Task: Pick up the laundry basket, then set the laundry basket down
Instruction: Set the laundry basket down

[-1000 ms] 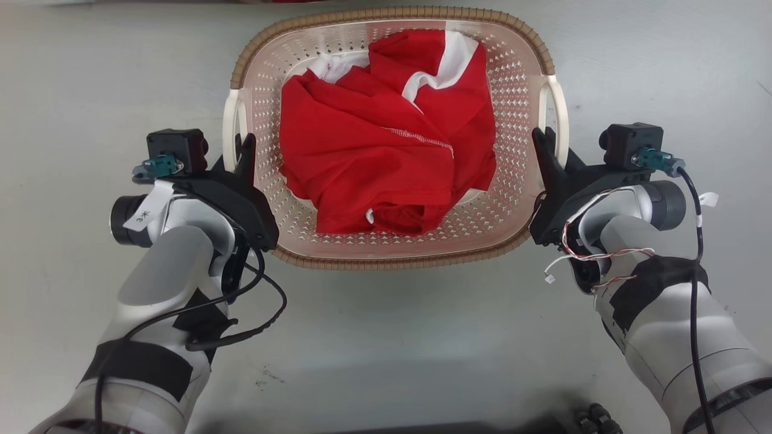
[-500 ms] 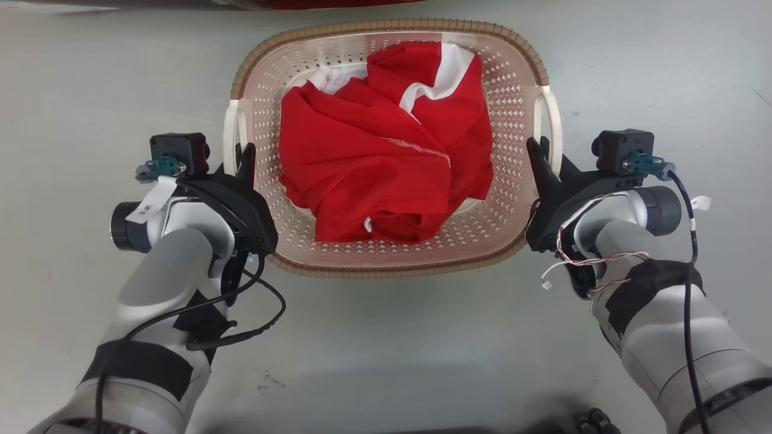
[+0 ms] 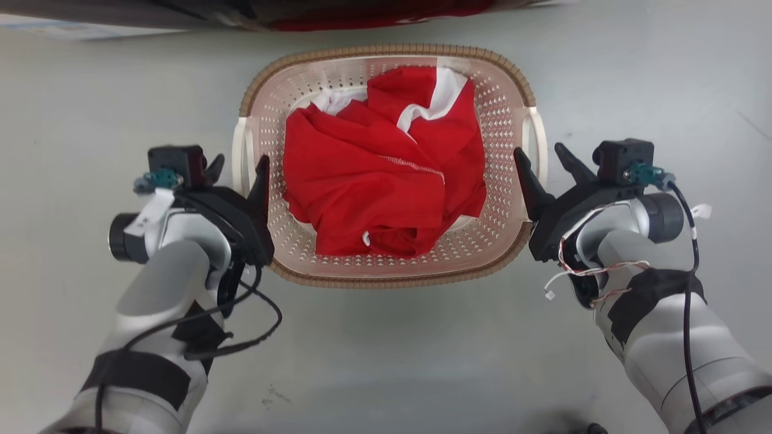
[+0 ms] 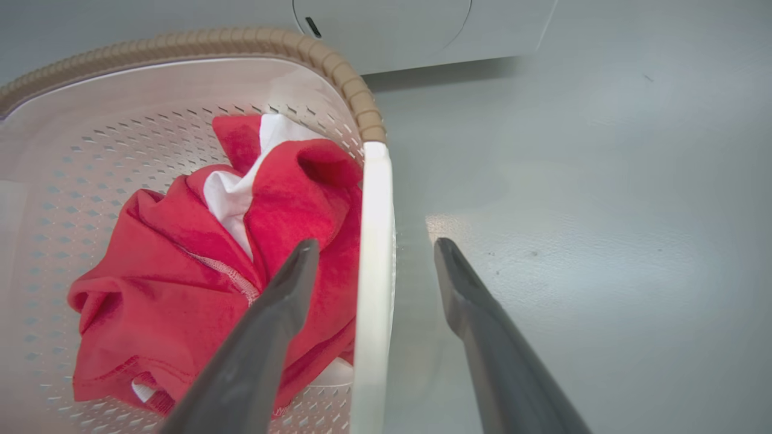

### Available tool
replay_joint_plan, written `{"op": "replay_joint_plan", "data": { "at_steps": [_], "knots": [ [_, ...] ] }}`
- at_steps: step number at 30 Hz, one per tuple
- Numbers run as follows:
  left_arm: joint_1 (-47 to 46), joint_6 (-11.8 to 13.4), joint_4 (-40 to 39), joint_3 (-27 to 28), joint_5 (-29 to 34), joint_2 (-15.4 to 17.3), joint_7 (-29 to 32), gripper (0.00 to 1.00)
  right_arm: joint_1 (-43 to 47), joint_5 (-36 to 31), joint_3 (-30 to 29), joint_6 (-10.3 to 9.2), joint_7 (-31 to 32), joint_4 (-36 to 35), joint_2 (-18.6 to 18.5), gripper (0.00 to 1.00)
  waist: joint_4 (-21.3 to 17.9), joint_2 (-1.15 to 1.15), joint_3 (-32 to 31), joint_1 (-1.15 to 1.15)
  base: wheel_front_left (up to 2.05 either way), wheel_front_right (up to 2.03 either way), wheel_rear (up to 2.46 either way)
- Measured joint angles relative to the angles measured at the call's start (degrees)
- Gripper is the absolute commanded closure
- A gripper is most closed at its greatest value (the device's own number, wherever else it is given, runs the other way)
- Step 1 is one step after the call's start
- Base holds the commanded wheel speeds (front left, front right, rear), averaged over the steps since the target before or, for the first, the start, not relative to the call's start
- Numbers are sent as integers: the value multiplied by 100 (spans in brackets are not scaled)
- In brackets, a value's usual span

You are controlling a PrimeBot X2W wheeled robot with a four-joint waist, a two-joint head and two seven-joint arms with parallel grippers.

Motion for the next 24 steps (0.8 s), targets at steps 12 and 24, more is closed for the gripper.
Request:
{"op": "replay_joint_plan", "data": {
  "at_steps": [12,24],
  "knots": [
    [525,-47,-87,-105,11,-20,-264,0,648,36,-45,21,-34,-205,5,0,-21,0,-770,-1,0,0,0],
    [1231,-53,-390,-27,-8,75,-322,0,1360,121,-390,25,-35,-787,-99,0,-45,-1,-1829,-2,0,0,0]
  ]
}}
